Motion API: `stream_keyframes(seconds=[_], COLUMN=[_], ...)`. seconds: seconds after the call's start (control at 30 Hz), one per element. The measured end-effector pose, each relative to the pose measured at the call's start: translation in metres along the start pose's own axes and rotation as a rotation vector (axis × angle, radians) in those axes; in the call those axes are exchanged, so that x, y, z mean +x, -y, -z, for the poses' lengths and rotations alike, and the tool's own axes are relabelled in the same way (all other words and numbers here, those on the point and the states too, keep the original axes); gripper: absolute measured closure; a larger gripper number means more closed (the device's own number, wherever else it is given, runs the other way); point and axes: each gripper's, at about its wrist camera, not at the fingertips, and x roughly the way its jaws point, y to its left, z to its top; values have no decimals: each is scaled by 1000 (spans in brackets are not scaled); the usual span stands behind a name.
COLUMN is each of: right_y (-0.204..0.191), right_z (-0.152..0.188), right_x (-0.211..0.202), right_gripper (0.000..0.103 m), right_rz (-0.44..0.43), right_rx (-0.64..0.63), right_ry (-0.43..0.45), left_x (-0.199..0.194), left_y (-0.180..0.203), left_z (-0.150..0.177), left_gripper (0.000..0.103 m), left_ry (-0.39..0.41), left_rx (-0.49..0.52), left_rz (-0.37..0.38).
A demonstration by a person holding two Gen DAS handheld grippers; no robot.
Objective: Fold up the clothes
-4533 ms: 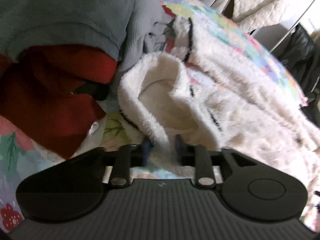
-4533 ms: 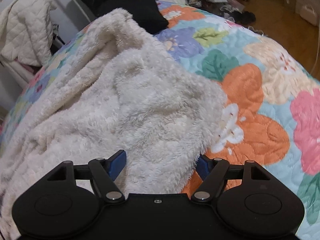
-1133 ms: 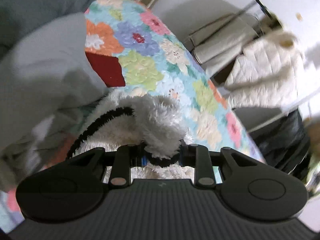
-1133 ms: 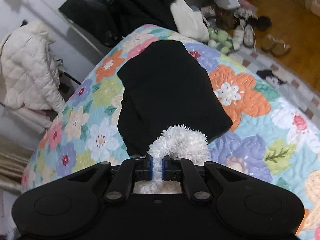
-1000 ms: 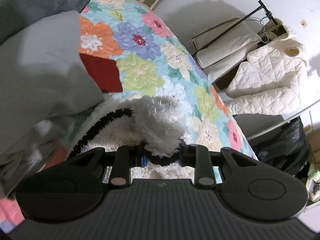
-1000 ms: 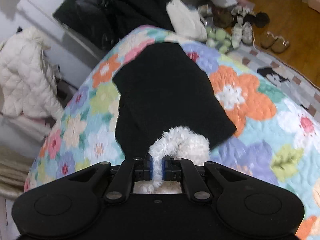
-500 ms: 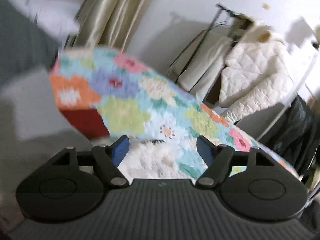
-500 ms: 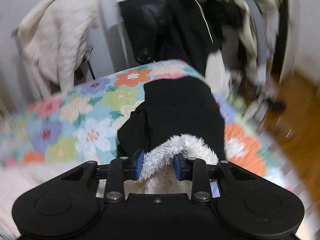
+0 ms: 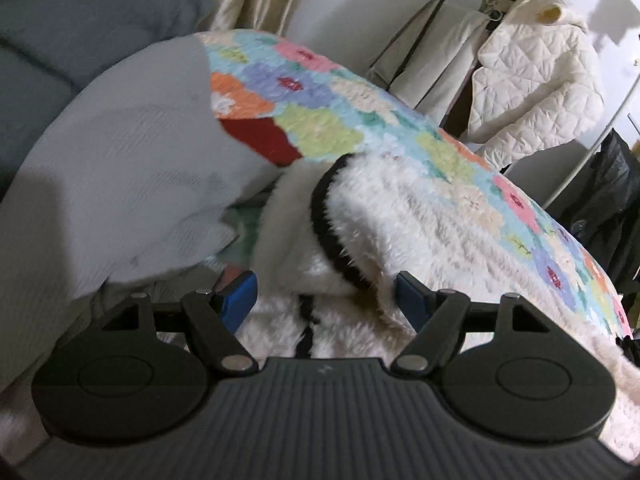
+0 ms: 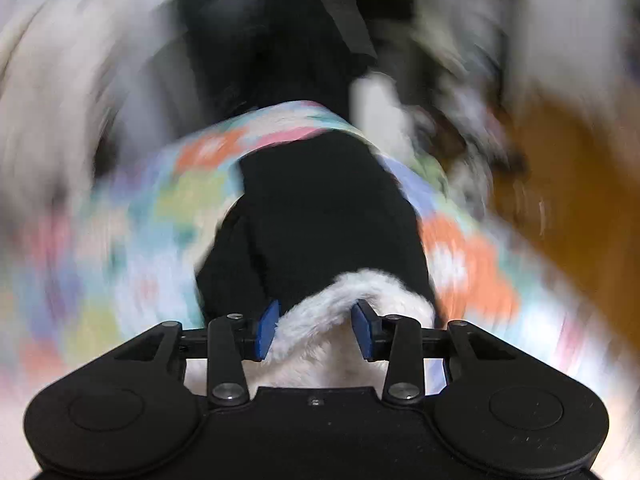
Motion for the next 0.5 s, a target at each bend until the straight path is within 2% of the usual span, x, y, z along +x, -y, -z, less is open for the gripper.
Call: stream_keyframes(seconds=[0.03,0.07,0.13,0.17,0.2,0.3,0.4,0.5], right_y=[-4,-18,-54,-70,-84,-121,-148,-167], right_z=[0,-1,4,9,15,39,72,95], right_x=[-10,-20,-43,-51,-57,-68,-75,-84], right_gripper=[55,56,51,50,50,49,49,48], right_rz=[-36,-68,-66,-63,-108,-333,-566,-733], right_rx=[-10,-123,-407,-513,-569,-630,-577,-517], right_ry=[22,51,161,186,181,113,-10,-108], left_x=[-2,-5,-10,-12,-14,-18,-33,-53], left_y=[1,3,6,7,9,16,24,32], left_z=[0,-1,-1,-2,-2,-1,-14,-33], left_gripper=[28,28,27,26,26,26,24,23], left_ry=[1,3,5,7,12,28,30,26], left_rx=[13,27,54,66,70,84,132,180], left_rz=[1,3,5,7,14,25,-28,-84])
